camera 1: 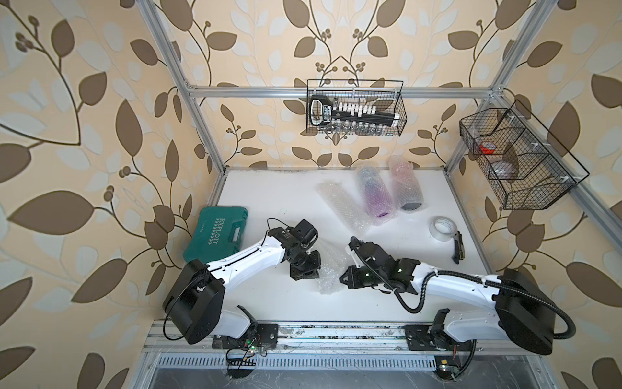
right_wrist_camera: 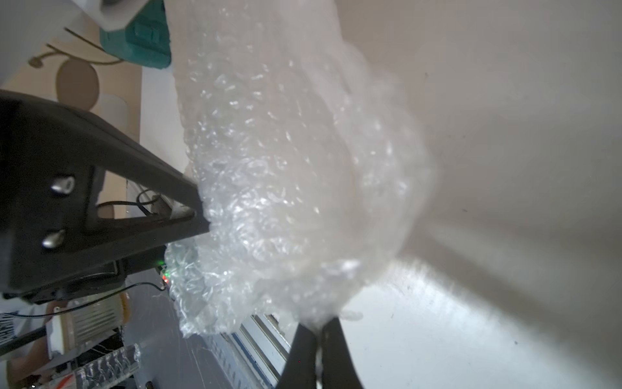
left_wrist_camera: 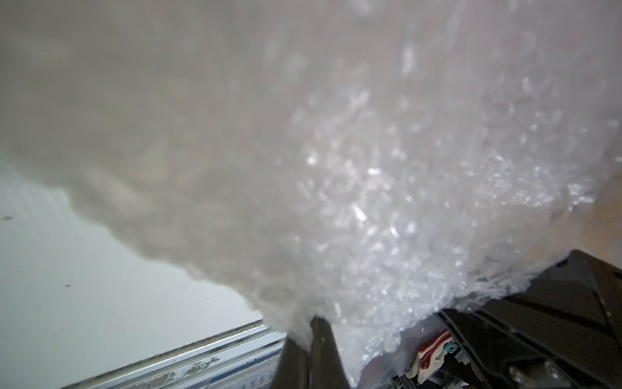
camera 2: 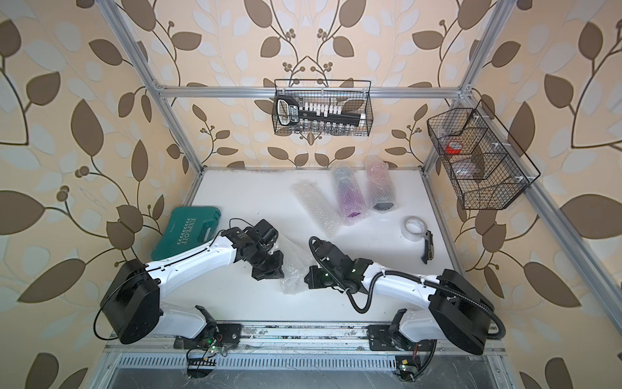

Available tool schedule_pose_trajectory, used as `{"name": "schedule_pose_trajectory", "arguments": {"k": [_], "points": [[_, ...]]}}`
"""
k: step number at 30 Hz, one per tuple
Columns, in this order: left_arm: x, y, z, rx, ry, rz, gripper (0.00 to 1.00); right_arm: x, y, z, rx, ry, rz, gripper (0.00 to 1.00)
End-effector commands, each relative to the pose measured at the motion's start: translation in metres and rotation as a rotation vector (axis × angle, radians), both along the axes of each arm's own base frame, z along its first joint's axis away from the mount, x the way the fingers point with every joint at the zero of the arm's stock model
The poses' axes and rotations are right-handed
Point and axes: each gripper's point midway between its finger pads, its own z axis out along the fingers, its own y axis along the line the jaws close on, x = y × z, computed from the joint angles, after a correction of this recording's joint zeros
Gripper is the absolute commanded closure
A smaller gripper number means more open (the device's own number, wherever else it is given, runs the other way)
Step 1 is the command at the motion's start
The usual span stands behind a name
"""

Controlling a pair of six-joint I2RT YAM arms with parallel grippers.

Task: Unwrap the vase from the bubble wrap
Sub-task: Unwrap the bubble wrap at the center of the board.

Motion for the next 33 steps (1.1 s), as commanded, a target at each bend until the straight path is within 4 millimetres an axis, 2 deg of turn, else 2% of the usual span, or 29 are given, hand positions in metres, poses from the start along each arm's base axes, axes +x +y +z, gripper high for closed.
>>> {"name": "schedule_pose_trajectory", "arguments": {"k": [1, 9, 15, 22, 25, 32, 33], "points": [[-0.009, 0.061, -0.022, 0.292, 0.006, 0.035, 1.00, -0.008, -0.047, -0.036, -0.119, 0.112, -0.136, 1.00], [-0.012, 0.065, -0.028, 0.309, 0.015, 0.026, 1.00, -0.005, -0.040, -0.025, -0.074, 0.067, -0.111, 1.00], [-0.012, 0.068, -0.031, 0.332, 0.014, 0.026, 1.00, -0.016, -0.064, -0.030, -0.100, 0.045, -0.124, 1.00], [-0.009, 0.064, -0.032, 0.322, 0.018, 0.022, 1.00, -0.018, -0.071, -0.034, -0.142, 0.042, -0.114, 1.00], [-0.007, 0.058, -0.030, 0.299, 0.017, 0.010, 1.00, -0.014, -0.064, -0.028, -0.159, 0.032, -0.083, 0.74], [-0.006, 0.052, -0.026, 0.266, 0.018, -0.002, 1.00, 0.009, -0.037, 0.018, -0.101, -0.047, -0.040, 0.58], [-0.006, 0.051, -0.025, 0.262, 0.018, -0.005, 1.00, 0.011, -0.033, 0.023, -0.090, -0.054, -0.032, 0.52]]}}
